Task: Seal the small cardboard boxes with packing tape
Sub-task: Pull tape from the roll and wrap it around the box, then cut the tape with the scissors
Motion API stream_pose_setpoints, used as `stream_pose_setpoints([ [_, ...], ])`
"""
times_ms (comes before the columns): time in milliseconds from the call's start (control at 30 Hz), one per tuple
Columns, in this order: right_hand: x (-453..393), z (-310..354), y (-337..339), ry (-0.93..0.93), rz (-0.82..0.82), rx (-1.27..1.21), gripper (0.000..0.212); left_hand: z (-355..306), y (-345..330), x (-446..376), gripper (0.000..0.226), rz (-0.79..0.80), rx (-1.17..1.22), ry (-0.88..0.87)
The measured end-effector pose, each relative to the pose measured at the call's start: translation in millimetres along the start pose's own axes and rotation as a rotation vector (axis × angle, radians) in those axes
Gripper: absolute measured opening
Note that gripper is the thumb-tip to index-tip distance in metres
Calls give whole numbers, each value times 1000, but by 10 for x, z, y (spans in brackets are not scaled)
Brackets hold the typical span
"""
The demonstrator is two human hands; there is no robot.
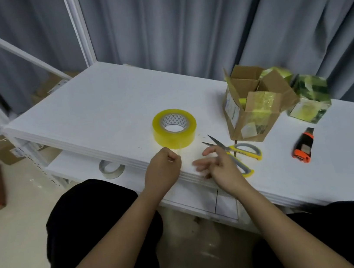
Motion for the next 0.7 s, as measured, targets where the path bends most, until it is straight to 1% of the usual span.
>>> stream_pose_setpoints([
  [33,-60,50,131,36,-107,123,36,13,54,-6,18,-20,-22,-5],
  [67,-138,140,222,87,-176,281,33,27,103,-14,20,-35,-43,-9],
  [100,-237,239,234,147,-179,446,32,47,145,-16,22,-42,-59,-10],
  [133,-359,331,166,208,-113,613,36,63,176,-19,21,-44,-72,-13],
  [233,-717,434,-253,336,230,1084,63,129,267,-26,17,-50,-118,-51],
  [267,-820,454,-365,368,304,1207,64,162,305,-49,15,-38,-132,-59],
  [300,-905,480,-443,404,353,1289,59,194,344,-89,14,-12,-145,-64],
  [367,-1030,531,-511,452,383,1390,46,232,426,-237,17,60,-168,-69],
  [400,-1079,550,-510,464,364,1433,45,237,475,-338,19,85,-170,-68],
  [467,-1166,563,-485,477,265,1520,47,229,567,-552,17,108,-170,-60],
  [533,-1255,553,-426,439,111,1567,52,192,606,-762,14,120,-187,-60],
  [600,-1351,515,-336,351,18,1560,59,122,575,-943,14,144,-227,-82],
  [633,-1394,487,-284,313,17,1525,60,94,551,-1013,15,154,-252,-97],
  [700,-1447,436,-175,269,73,1411,59,88,505,-1114,18,178,-293,-128],
])
Point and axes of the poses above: each hand's wrist, its own x-axis away from the middle knuckle, its own y-axis out of the back of the hand, z = x × y, the point moved 7 cm from there along -x, towards the middle knuckle, and after that the axes turned 3 degrees about z, right-handed, at the moved point
